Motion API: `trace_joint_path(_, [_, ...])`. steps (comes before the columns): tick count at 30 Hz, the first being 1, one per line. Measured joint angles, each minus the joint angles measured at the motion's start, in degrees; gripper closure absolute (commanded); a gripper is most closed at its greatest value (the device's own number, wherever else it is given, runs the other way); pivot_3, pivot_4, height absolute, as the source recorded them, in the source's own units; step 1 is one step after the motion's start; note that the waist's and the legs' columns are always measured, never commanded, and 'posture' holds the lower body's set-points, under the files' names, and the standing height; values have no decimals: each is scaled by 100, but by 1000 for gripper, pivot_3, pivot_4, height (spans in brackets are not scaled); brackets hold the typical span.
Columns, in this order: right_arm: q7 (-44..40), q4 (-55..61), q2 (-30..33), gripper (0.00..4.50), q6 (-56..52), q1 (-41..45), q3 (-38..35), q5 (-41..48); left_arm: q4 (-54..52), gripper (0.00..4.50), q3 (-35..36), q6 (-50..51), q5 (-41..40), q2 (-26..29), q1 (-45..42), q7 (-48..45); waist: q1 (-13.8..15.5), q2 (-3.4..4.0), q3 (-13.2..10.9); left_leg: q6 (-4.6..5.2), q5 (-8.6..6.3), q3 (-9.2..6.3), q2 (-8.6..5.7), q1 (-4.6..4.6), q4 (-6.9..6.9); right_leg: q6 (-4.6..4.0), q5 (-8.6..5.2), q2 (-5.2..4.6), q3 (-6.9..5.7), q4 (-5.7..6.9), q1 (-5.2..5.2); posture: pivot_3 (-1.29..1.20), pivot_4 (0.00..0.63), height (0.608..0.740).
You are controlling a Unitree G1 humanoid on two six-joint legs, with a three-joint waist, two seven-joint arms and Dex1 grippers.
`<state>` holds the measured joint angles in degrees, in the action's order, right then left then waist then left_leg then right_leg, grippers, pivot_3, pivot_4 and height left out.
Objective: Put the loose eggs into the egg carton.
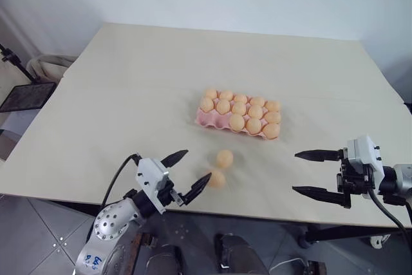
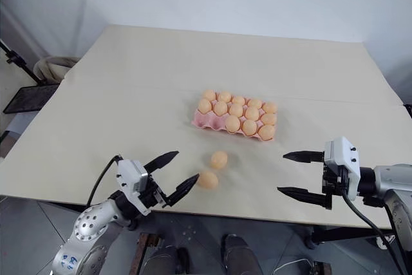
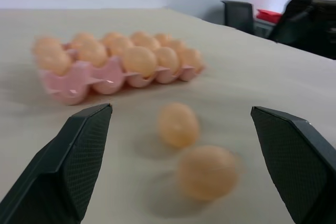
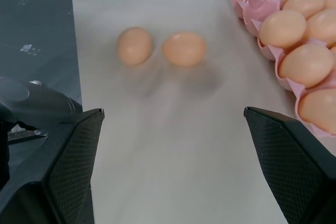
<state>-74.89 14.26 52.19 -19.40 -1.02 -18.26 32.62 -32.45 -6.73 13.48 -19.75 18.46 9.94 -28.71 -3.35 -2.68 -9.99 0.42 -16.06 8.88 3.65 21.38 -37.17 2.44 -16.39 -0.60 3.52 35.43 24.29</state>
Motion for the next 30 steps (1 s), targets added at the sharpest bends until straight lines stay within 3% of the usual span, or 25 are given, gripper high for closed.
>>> trace_joint_path(13, [452,145,-89,34,53,-237,79,-73,541,0,-489,595,-27,-62,-636,-143,16,1,-1,-1,0,-3,0,-10,9,-3,-2,1,0,-1,-7,0,150,740])
trace_joint_path(30, [748,356,-105,34,52,-326,162,-64,894,0,-586,1908,-17,69,-1435,-170,16,3,-2,-1,0,-6,-1,-8,10,-3,-2,0,1,-2,-7,0,150,740])
